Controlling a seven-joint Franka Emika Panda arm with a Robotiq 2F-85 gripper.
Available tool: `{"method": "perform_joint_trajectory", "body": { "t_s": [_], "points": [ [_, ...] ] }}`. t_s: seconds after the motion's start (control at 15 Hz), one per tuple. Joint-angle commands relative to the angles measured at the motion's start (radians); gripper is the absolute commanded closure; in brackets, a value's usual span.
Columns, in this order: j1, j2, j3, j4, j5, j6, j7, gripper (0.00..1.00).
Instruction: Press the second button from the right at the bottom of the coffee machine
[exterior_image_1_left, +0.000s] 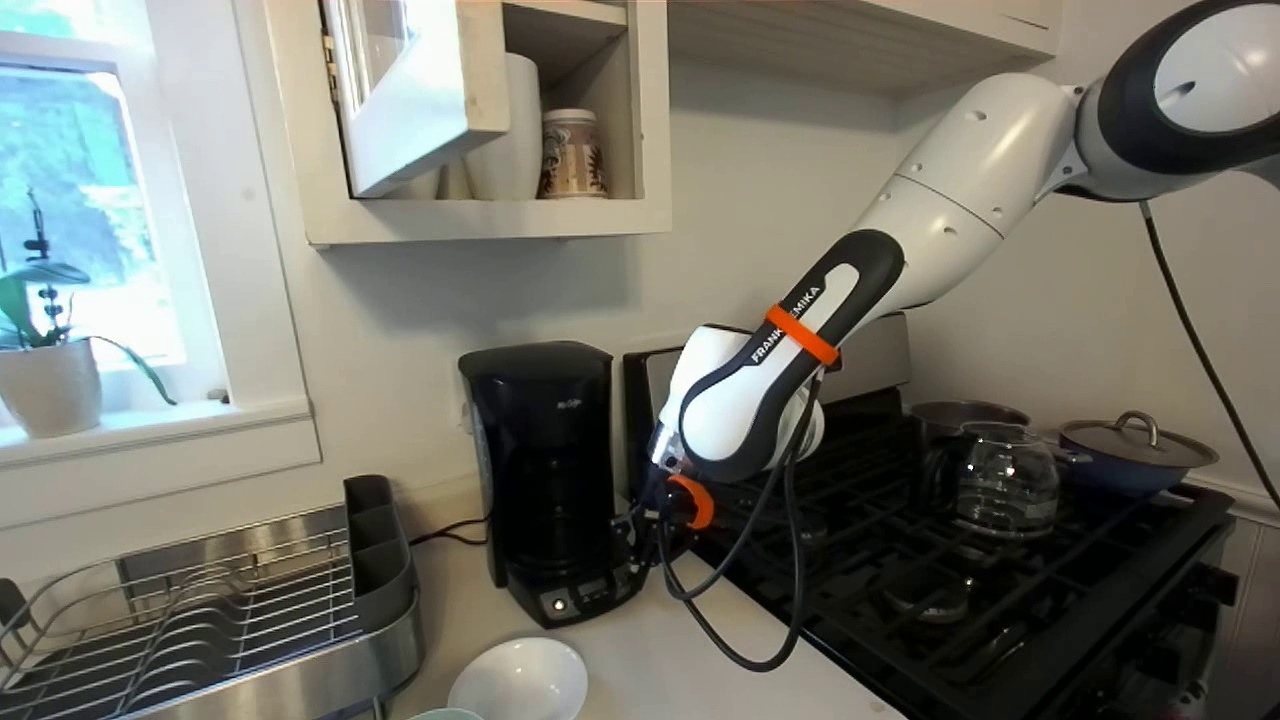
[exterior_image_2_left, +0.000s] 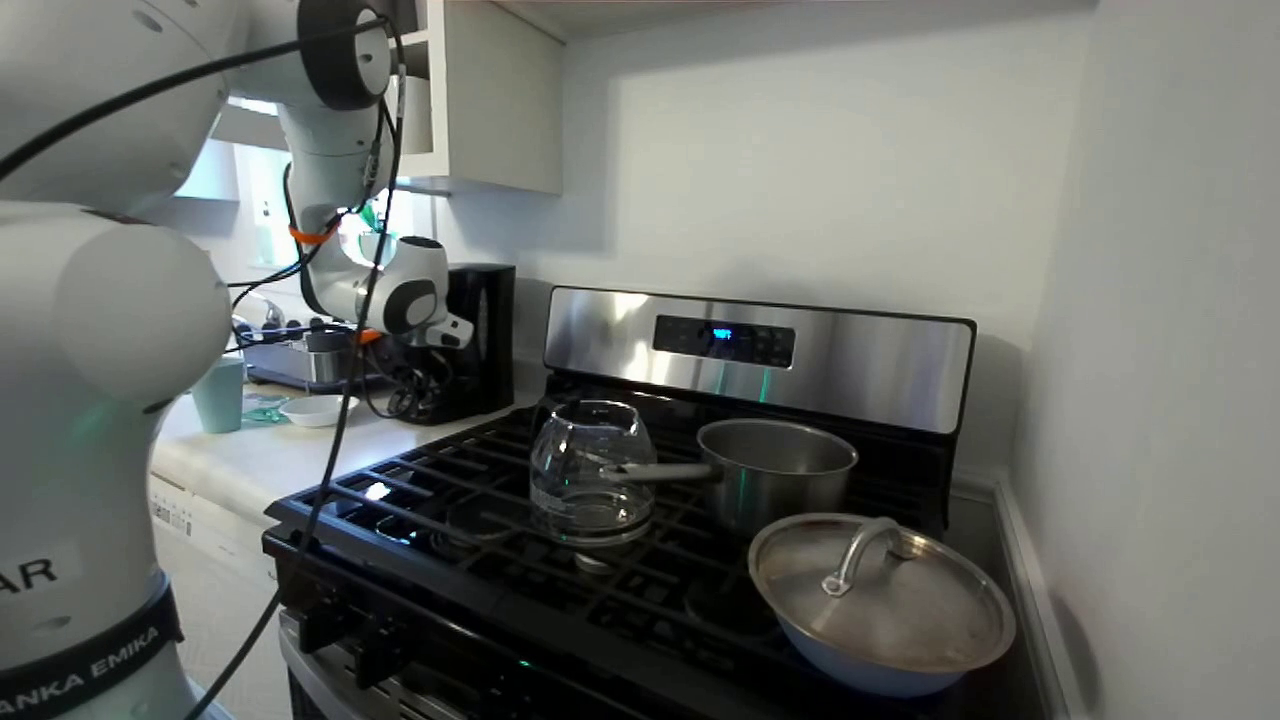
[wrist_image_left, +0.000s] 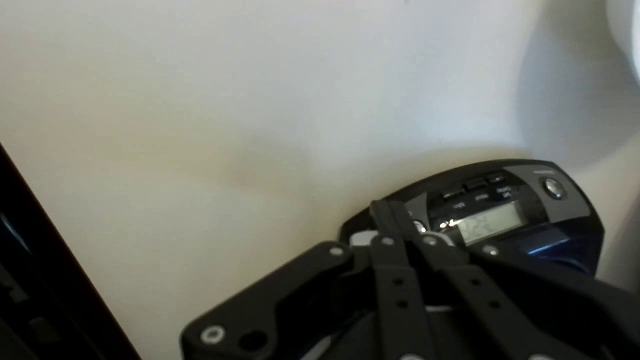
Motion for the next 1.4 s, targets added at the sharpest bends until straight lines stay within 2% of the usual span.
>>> {"method": "perform_joint_trajectory", "body": {
  "t_s": [0.0, 0.33, 0.67, 0.87, 1.07, 1.33],
  "points": [
    [0.023, 0.03, -0.02, 0.038, -0.009, 0.02, 0.035, 1.0],
    [0.041, 0.044, -0.041, 0.06, -0.001, 0.026, 0.09, 1.0],
    [0.131, 0.081, -0.143, 0.115, -0.04, 0.025, 0.255, 1.0],
    [0.157, 0.099, -0.164, 0.143, -0.057, 0.003, 0.306, 1.0],
    [0.157, 0.094, -0.157, 0.141, -0.059, -0.011, 0.322, 1.0],
    [0.165, 0.011, -0.175, 0.063, -0.078, -0.03, 0.337, 1.0]
  ]
}}
